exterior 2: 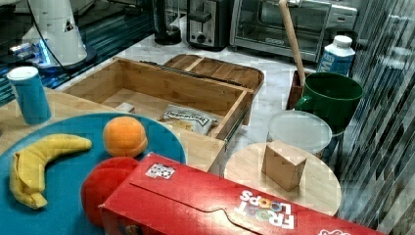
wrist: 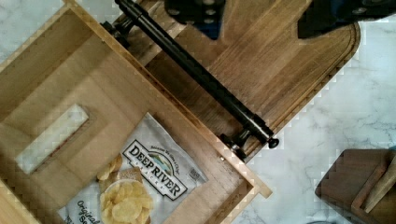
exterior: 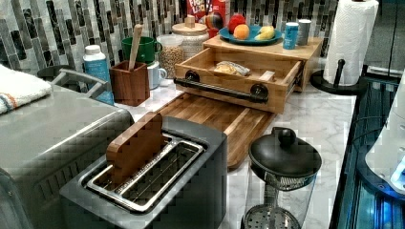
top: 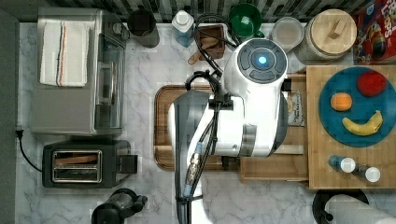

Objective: Close the drawer.

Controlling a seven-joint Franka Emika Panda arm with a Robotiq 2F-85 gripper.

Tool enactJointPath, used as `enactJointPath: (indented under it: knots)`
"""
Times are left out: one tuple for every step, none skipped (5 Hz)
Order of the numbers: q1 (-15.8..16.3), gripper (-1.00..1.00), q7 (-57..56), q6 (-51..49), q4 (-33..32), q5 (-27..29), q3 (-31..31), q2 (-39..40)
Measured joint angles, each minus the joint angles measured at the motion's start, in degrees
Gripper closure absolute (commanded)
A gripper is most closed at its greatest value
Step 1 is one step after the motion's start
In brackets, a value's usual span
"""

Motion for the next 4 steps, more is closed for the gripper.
enactJointPath:
  knots:
    - [-0.01,1.0,-0.02,0.66,-0.17,0.0,0.0,0.13]
    - [-0.35,1.0,-0.11,0.6,-0.17,0.0,0.01,0.67]
    - [-0.52,-1.0,-0.09,0.7,-0.45,0.32,-0.58,1.19]
    - [-0.33,-1.0,-1.7,0.69,-1.12,0.33,-1.4,1.16]
